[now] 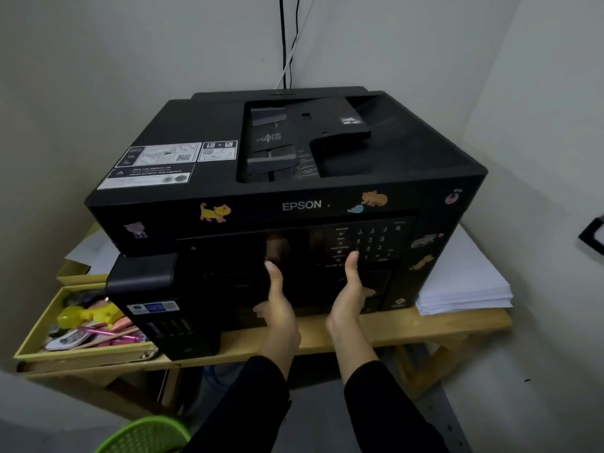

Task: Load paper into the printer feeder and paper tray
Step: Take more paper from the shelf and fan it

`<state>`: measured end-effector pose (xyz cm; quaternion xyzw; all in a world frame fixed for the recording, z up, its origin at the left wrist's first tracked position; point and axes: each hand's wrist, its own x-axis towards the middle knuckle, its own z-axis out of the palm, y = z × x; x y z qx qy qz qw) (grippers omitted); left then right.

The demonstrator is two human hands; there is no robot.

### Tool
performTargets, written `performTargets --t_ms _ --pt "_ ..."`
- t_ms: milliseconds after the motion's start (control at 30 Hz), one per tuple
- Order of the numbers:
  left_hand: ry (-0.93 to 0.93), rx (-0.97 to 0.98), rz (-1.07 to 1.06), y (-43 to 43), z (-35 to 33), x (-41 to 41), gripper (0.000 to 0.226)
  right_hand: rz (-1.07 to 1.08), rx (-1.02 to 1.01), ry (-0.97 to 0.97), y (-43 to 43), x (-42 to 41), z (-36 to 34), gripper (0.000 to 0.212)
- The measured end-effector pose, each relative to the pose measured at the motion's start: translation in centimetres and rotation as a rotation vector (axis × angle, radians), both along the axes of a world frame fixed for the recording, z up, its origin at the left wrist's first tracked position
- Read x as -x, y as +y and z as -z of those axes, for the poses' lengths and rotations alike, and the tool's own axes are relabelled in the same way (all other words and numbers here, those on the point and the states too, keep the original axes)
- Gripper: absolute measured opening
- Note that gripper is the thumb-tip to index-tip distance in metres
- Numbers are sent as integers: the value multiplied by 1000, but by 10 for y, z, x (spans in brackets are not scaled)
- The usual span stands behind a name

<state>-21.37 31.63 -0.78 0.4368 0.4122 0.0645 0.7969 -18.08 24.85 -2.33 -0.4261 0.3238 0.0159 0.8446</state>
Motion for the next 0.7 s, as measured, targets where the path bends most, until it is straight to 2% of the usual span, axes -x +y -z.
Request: performTargets --t_ms 100,233,300,367,467,600,700 --pt "150 -77 76 -19 10 3 110 84 136 31 -5 -1 9 126" --pt "205 -124 404 -48 21 0 85 155 280 22 -28 -8 23 103" --pt "215 -249 602 -60 22 -8 74 225 351 -15 -46 -13 27 91" --pt "192 -396 765 -77 22 -20 65 267 444 -23 -70 -18 31 77" --pt "179 -552 932 -110 21 -36 64 270 597 65 -113 -27 37 64" --pt "52 -637 1092 -164 25 -60 57 249 738 106 -180 -54 38 52" --pt "-11 -652 1136 -205 28 -86 52 177 875 123 -231 -81 39 47"
